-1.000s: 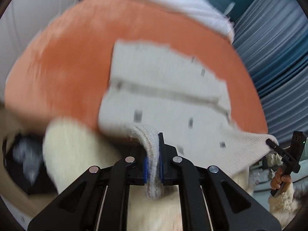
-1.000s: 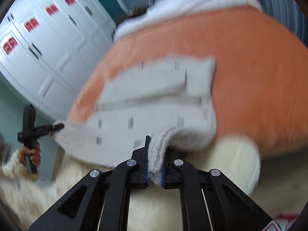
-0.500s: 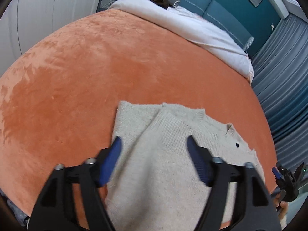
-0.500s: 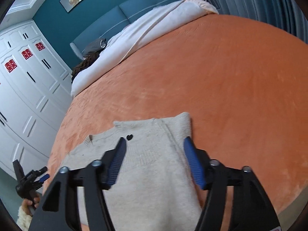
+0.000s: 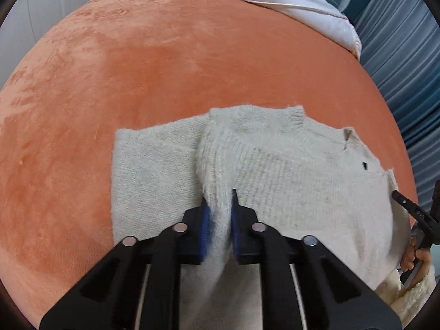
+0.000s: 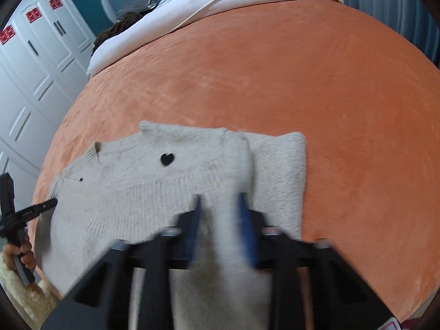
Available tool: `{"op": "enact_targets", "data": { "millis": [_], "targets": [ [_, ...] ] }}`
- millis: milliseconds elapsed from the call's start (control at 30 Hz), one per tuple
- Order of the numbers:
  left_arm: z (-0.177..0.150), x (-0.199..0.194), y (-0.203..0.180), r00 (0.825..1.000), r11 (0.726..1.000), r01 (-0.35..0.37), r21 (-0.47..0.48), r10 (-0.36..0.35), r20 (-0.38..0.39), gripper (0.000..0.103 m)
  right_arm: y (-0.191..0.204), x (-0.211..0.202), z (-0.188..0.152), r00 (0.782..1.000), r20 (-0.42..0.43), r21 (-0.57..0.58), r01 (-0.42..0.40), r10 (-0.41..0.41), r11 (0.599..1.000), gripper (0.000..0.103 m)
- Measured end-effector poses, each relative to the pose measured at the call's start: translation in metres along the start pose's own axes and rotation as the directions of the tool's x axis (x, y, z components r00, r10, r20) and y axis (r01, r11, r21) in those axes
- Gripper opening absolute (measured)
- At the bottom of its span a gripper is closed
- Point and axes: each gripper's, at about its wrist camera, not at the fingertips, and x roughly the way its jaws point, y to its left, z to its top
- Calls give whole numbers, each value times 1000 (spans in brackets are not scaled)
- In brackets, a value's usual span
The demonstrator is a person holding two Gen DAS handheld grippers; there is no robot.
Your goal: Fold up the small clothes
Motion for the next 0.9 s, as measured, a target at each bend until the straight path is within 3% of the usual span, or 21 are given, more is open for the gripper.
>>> {"op": "enact_targets", "data": {
  "millis": [100, 200, 267, 333, 367, 433, 600, 667, 767, 833, 900],
  "targets": [
    [11, -40, -9, 995, 999, 36, 22, -38, 94, 10, 5, -43, 12, 988, 119, 10, -101, 99, 995, 8],
    [29, -75, -9, 981, 998, 58, 0, -57, 188, 10, 0, -92, 30, 949, 270, 44, -181, 163, 982, 8],
    [38, -75, 0, 979, 1000, 15, -22, -10, 204, 10, -9, -97, 35, 945, 315, 52, -115, 93, 992, 8],
    [42, -48, 13, 989, 999, -19, -46, 26, 146, 10, -27, -61, 36, 974, 226, 80, -21, 2, 997, 8],
    [40, -25, 20, 996, 998, -33, -59, 37, 81, 10, -39, -36, 33, 988, 154, 109, 6, -23, 994, 7],
    [31, 3, 26, 995, 994, -94, -58, 95, 9, 10, -53, -6, 24, 996, 60, 146, 53, -62, 988, 7],
    [30, -19, 10, 991, 995, -98, -13, 98, 92, 10, -40, -56, 27, 973, 228, 124, -59, 29, 991, 7],
    [35, -7, 10, 990, 992, -124, -7, 124, 66, 10, -40, -40, 30, 981, 191, 94, 13, -31, 996, 7],
    [36, 20, 14, 988, 987, -156, -27, 156, 4, 11, -61, 17, 25, 996, -4, 132, 90, -90, 987, 7],
    [34, 22, 12, 985, 984, -174, -26, 174, 0, 14, -61, 7, 22, 997, 26, 171, 72, -77, 983, 10],
    [29, 5, 2, 981, 981, -192, -9, 192, 34, 17, -47, -22, 18, 989, 89, 161, 101, -116, 982, 15]
  ]
}}
